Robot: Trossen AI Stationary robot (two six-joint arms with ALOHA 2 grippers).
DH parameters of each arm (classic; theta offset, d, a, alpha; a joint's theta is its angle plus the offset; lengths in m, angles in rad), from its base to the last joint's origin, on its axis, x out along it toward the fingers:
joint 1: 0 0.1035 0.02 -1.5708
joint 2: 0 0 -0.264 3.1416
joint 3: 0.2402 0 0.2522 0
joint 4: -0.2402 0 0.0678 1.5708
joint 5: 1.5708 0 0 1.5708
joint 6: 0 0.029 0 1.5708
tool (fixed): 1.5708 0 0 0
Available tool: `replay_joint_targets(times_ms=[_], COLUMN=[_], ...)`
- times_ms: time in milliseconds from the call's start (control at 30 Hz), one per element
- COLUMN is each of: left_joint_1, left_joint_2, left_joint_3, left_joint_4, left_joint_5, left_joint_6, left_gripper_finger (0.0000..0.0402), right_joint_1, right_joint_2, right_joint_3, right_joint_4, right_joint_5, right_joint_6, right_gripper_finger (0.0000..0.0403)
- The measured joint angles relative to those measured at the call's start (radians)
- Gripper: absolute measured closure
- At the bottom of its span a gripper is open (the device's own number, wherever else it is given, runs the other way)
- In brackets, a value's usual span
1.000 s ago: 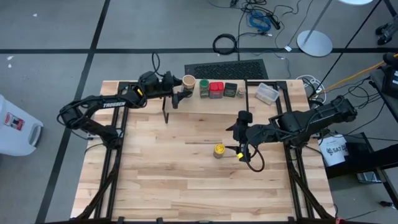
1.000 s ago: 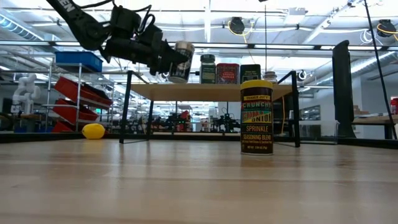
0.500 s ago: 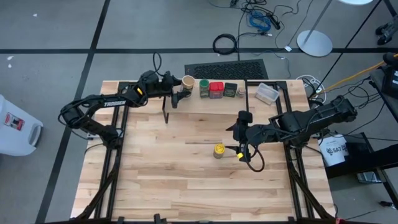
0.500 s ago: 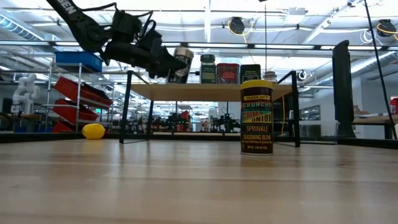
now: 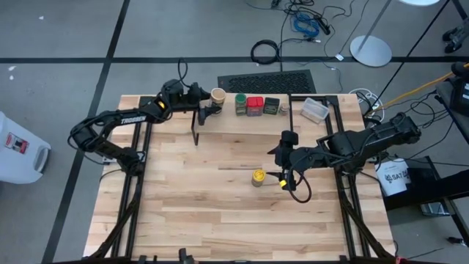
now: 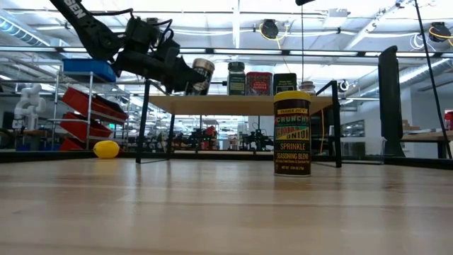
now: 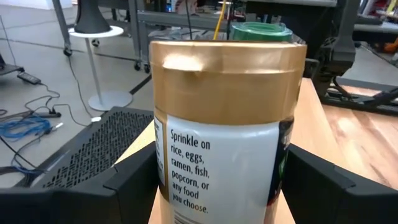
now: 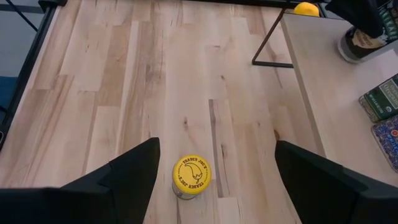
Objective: Shelf spices
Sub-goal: Put the brown seasoning bottle on the shelf
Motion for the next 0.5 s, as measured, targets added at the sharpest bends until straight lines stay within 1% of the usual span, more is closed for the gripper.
replay_joint_targets(times_ms=[200, 300, 500], left_joint_1=[0.017, 0.018, 0.019], left_joint_2=[-0.023, -0.052, -0.082], left_joint_3=[0.001, 0.001, 0.023], left_joint_4=[-0.037, -0.059, -0.198], left_joint_5=[0.048, 0.053, 0.057], left_joint_6=[0.013, 0.016, 0.092], left_gripper_finger=[0.0116, 0.0116, 0.0116], right_joint_1=[0.000, 0.000, 0.000], right_joint_2=[0.000, 0.000, 0.000], right_joint_3=[0.000, 0.000, 0.000], right_joint_4=[0.000, 0.000, 0.000], right_joint_5=[0.000, 0.000, 0.000], right_joint_6=[0.001, 0.001, -0.001], right_gripper_finger=[0.0096, 0.0096, 0.0096])
